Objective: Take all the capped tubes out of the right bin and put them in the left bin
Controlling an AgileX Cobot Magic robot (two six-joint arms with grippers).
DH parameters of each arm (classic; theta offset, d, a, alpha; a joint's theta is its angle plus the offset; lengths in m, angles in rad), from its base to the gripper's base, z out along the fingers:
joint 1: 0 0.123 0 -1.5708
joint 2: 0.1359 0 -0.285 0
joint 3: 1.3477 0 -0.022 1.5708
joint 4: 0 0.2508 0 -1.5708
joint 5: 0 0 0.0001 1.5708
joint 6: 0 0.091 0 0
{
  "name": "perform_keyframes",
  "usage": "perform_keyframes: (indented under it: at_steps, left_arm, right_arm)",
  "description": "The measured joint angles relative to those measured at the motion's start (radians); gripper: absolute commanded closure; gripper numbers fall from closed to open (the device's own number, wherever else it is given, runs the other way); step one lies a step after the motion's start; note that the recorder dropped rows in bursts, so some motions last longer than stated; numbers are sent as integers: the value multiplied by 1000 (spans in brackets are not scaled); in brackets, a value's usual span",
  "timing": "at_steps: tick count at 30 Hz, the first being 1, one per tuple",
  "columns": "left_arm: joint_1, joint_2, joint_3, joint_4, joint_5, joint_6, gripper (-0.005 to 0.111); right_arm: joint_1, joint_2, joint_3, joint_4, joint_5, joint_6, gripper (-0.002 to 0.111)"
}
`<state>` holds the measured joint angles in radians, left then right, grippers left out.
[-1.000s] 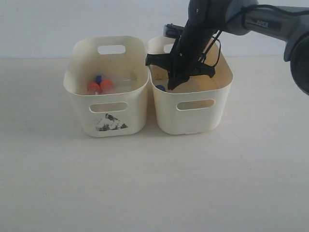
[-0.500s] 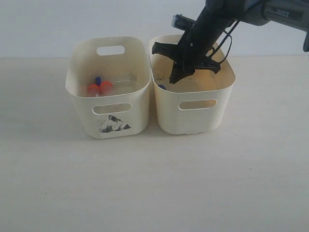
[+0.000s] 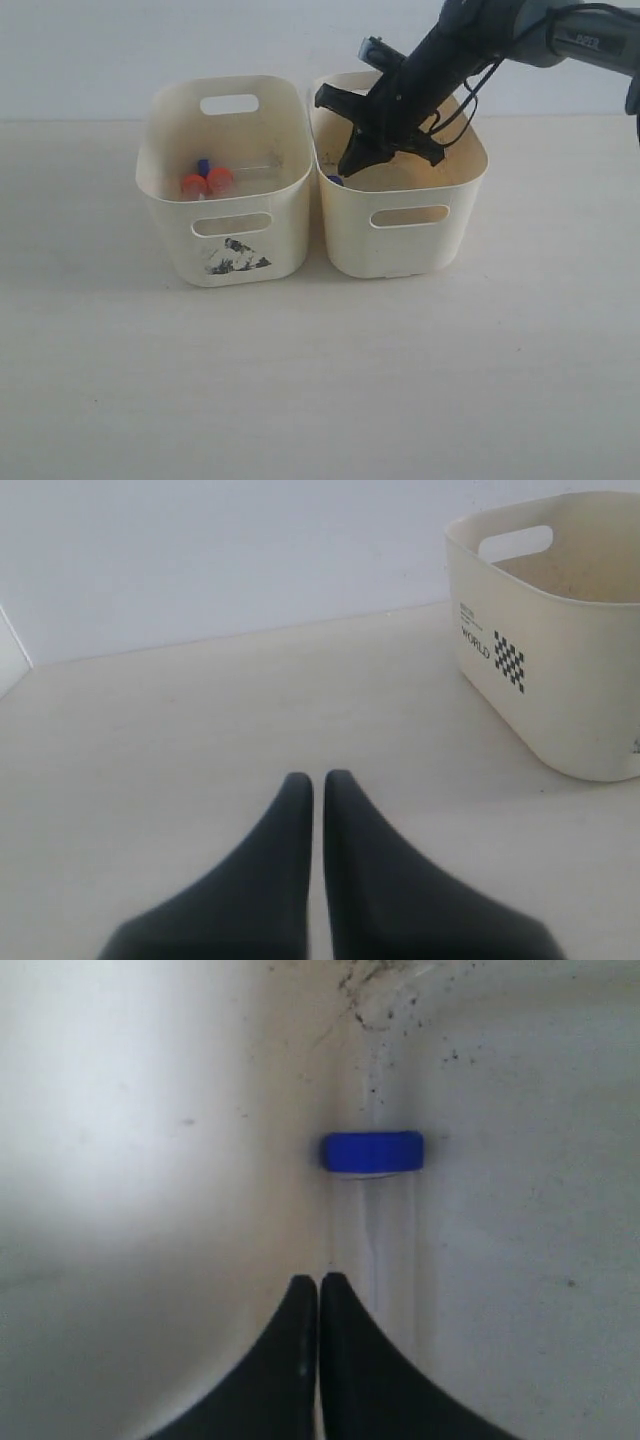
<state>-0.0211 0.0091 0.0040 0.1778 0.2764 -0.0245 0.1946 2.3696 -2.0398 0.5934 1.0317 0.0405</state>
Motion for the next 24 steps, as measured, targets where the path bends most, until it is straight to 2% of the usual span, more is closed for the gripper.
perform_keyframes:
  at_steps: [2,4,5,6,8,10,16,24]
  left_arm:
    - [0,0,0,0,0,0,102]
    - [0,0,0,0,0,0,102]
    - [0,0,0,0,0,0,102]
    - [0,0,0,0,0,0,102]
    - [0,0,0,0,0,0,102]
    - [0,0,0,0,0,0,102]
    - [0,0,0,0,0,0,102]
    - [0,0,0,0,0,0,102]
  right_arm:
    - [-11,7,2,5,12,-41,98]
    - [-11,7,2,14,12,-83,56]
    - [-11,7,2,14,12,-93,48]
    - [-11,7,2,14,12,-93,47]
    - [-11,13,2,15,12,-100,55]
    - [-9,33,2,10,5,-102,59]
    - [17,77,2,-18,-19,-106,46]
    - [35,97,-1,-80,-33,-79,46]
